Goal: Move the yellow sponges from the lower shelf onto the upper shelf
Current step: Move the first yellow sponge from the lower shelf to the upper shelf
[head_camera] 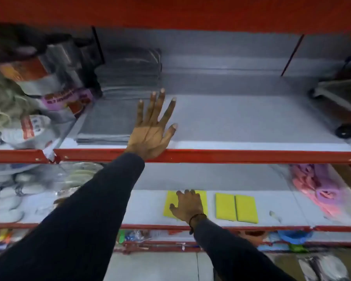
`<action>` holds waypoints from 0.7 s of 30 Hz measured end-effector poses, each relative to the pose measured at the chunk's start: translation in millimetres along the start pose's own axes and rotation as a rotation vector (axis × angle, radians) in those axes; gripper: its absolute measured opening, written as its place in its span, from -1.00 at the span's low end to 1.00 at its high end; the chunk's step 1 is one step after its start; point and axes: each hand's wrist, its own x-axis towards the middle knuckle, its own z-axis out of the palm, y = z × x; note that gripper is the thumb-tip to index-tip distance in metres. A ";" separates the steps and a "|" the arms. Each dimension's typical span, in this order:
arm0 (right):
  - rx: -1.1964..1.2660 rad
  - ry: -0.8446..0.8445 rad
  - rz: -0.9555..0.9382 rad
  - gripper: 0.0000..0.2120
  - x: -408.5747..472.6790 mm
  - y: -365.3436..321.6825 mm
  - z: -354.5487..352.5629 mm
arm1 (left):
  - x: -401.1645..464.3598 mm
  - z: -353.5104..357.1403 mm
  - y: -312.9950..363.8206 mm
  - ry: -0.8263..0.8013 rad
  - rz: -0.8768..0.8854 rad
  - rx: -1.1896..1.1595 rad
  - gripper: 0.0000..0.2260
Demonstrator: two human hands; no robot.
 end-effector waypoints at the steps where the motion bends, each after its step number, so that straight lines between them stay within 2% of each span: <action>1: -0.041 -0.026 0.017 -0.40 6.5 -4.8 7.5 | 1.9 0.4 1.5 -0.002 0.016 0.003 -0.37; 7: 0.024 -0.074 0.023 -0.18 36.2 -31.7 27.6 | 5.2 2.7 -3.8 0.011 0.043 -0.004 -0.37; 11: 0.046 0.045 -0.106 -0.19 24.9 -37.5 4.0 | 4.8 -2.3 -3.1 0.019 0.048 0.002 -0.36; 14: 0.182 0.253 -0.268 -0.32 -16.6 -36.6 -34.0 | 2.3 -1.8 -2.5 0.030 0.035 -0.019 -0.37; 17: 0.420 0.555 -0.387 -0.37 -69.6 -24.5 -81.1 | -0.1 -1.5 -3.3 0.064 0.009 -0.065 -0.38; 19: 0.527 0.753 -0.408 -0.38 -88.6 -12.6 -122.6 | -0.8 -2.8 -2.9 0.070 -0.004 -0.088 -0.38; 21: 0.580 0.953 -0.332 -0.42 -85.6 0.2 -170.4 | -1.8 -3.7 -2.2 0.075 -0.012 -0.092 -0.37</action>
